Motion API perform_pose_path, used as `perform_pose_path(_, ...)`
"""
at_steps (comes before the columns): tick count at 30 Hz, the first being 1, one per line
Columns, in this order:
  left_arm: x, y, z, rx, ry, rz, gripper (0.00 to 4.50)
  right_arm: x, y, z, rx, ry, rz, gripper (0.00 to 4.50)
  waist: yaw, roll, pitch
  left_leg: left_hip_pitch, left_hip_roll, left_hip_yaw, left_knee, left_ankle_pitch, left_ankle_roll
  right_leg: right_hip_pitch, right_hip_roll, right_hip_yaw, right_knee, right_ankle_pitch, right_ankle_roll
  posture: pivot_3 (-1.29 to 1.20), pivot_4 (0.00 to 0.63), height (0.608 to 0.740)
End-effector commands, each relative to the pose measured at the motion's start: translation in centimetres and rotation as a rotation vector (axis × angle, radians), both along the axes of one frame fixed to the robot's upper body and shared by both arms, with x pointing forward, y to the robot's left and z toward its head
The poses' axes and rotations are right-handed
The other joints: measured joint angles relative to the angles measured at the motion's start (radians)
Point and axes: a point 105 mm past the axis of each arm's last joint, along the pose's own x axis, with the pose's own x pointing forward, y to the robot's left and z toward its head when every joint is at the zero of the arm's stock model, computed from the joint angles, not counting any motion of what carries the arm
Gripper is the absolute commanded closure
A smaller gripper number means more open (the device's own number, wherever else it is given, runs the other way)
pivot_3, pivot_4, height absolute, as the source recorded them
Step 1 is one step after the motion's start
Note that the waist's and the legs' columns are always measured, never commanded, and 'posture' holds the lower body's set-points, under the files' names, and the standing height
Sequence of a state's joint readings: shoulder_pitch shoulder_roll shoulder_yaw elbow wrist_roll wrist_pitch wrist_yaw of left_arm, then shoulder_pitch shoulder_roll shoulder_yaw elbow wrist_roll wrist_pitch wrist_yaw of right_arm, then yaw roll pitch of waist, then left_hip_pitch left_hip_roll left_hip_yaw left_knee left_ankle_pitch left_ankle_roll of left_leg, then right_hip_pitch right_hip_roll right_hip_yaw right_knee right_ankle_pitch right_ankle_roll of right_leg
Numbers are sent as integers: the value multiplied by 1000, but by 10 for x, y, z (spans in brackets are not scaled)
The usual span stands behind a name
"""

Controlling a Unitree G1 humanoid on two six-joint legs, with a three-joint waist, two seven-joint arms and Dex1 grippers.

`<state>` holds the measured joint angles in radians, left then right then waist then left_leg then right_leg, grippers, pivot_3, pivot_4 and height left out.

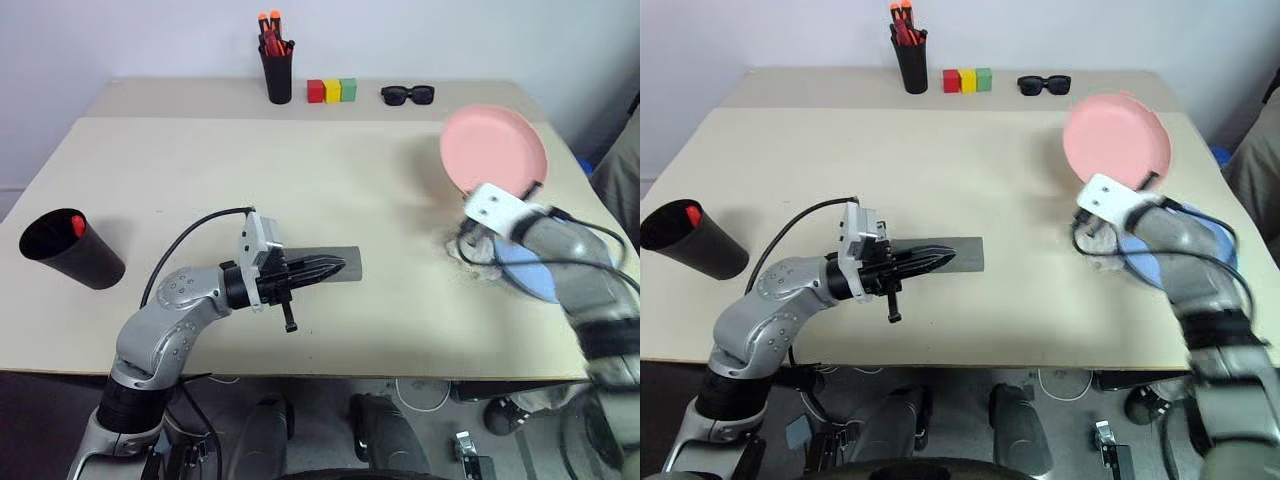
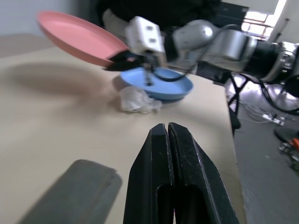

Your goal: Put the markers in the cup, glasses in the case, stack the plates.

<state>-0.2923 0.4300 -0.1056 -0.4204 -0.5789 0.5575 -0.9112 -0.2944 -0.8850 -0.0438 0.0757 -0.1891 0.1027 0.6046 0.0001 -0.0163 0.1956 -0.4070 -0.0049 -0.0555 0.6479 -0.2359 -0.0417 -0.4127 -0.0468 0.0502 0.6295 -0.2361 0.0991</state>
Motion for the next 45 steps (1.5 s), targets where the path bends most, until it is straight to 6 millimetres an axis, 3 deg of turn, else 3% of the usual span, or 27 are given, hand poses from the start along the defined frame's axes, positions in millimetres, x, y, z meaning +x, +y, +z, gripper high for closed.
perform_pose_path(1,-3,-7,2,-10,-25,-67,4500,-32,-17,20,-4,2,-51,4463,-4,0,0,1,0,0,0,0,0,0,0,0,0,0,0,0,150,740)
perform_pose_path(4,-3,-12,1,-9,-24,-99,4500,-51,-30,8,-27,67,-106,4463,-20,1,0,4,1,2,1,0,0,2,1,2,0,0,-1,0,150,740)
perform_pose_path(10,-2,-13,-1,1,-30,-116,4500,-64,-36,-7,13,166,-137,4463,-23,2,-1,8,2,5,0,0,0,4,2,3,1,-1,-1,0,150,740)
perform_pose_path(13,-4,-13,-2,4,-27,-120,4500,-67,-36,-9,-8,189,-143,3590,-16,2,-1,7,1,5,0,0,0,4,1,3,0,-1,-1,0,150,740)
perform_pose_path(18,-5,-13,-3,6,-25,-121,4500,-66,-25,11,57,143,-95,1112,-13,2,-1,7,1,5,0,0,0,4,1,3,0,-1,-1,0,150,740)
perform_pose_path(23,-4,-14,-4,6,-26,-125,4500,-63,5,21,215,138,17,1112,-17,2,-1,7,2,5,0,0,0,4,1,3,0,-1,-1,0,150,740)
perform_pose_path(29,-4,-16,-2,-2,-28,-115,4500,-38,34,-10,234,134,45,1112,-16,1,-1,6,2,4,0,0,0,4,1,3,-1,-1,-1,0,150,740)
perform_pose_path(32,-5,-14,-3,0,-26,-103,4500,-21,29,-26,198,99,-22,1112,-15,1,-1,6,1,4,0,0,0,3,1,3,0,-1,-1,0,150,740)
perform_pose_path(38,-6,-11,-1,-1,-25,-78,4500,-7,16,-43,123,78,-85,1112,-14,1,-1,5,1,4,0,0,0,3,1,3,-1,-1,-1,0,150,740)
perform_pose_path(41,-6,-12,-1,-1,-23,-74,4500,-6,16,-44,119,76,-82,1957,-13,1,-1,5,1,4,0,0,0,3,1,3,-1,-1,-1,0,150,740)
perform_pose_path(45,-6,-13,-1,-6,-19,-74,4500,-7,18,-41,116,70,-69,3981,-15,1,-1,5,1,4,0,0,0,3,1,3,-1,-1,-1,0,150,740)
